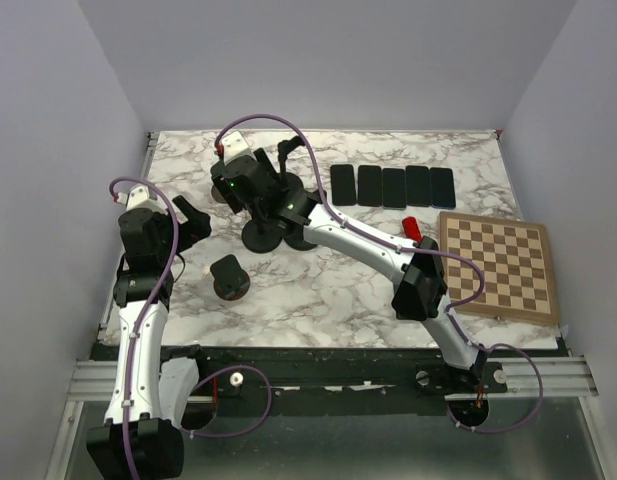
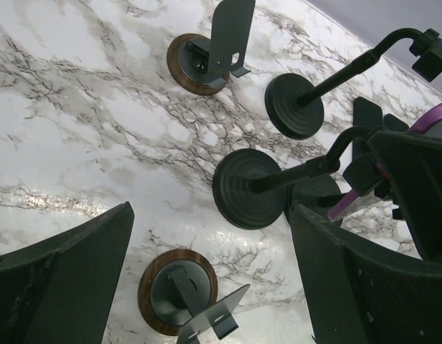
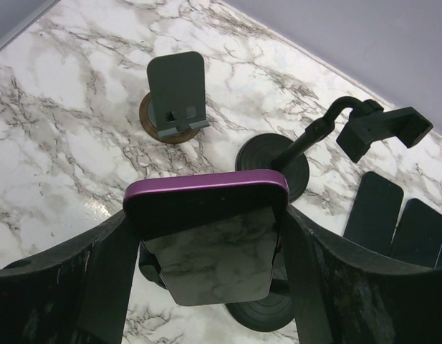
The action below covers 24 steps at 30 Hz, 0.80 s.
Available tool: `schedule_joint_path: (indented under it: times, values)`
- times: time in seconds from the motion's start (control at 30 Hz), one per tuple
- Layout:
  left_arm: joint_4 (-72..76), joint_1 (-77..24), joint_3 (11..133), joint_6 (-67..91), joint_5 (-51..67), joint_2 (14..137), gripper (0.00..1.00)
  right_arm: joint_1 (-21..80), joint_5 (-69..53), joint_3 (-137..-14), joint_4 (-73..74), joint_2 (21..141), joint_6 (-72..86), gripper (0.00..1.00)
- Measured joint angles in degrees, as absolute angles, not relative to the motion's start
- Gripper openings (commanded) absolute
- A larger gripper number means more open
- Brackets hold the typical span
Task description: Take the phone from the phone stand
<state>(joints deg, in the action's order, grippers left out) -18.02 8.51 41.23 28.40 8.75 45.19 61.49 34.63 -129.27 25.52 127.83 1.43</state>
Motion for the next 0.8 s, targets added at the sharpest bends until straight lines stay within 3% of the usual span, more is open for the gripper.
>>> schedule_joint_path:
  times: [0.03, 0.1, 0.17, 0.5, 0.8]
  values:
    - [-17.93, 8.51, 41.23, 28.45, 9.17, 45.39, 0.97, 61.49, 34.92, -129.27, 25.41, 127.87, 1.26, 0.74]
    - [-17.61, 8.51, 41.23, 28.58, 10.2, 45.87, 0.97, 61.52, 35.35, -129.27, 25.34, 127.9, 1.19, 0.87]
    - [-17.08, 8.51, 41.23, 28.71, 11.22, 46.22, 0.97, 61.56, 35.68, -129.27, 25.3, 127.9, 1.19, 0.94]
    - [-15.35, 8.51, 41.23, 29.21, 14.72, 47.75, 0.96, 61.58, 36.82, -128.75, 24.47, 127.9, -0.12, 0.95]
    - [-15.2, 8.51, 41.23, 29.23, 15.46, 47.75, 0.96, 61.58, 36.58, -128.57, 24.49, 127.96, -0.12, 0.88]
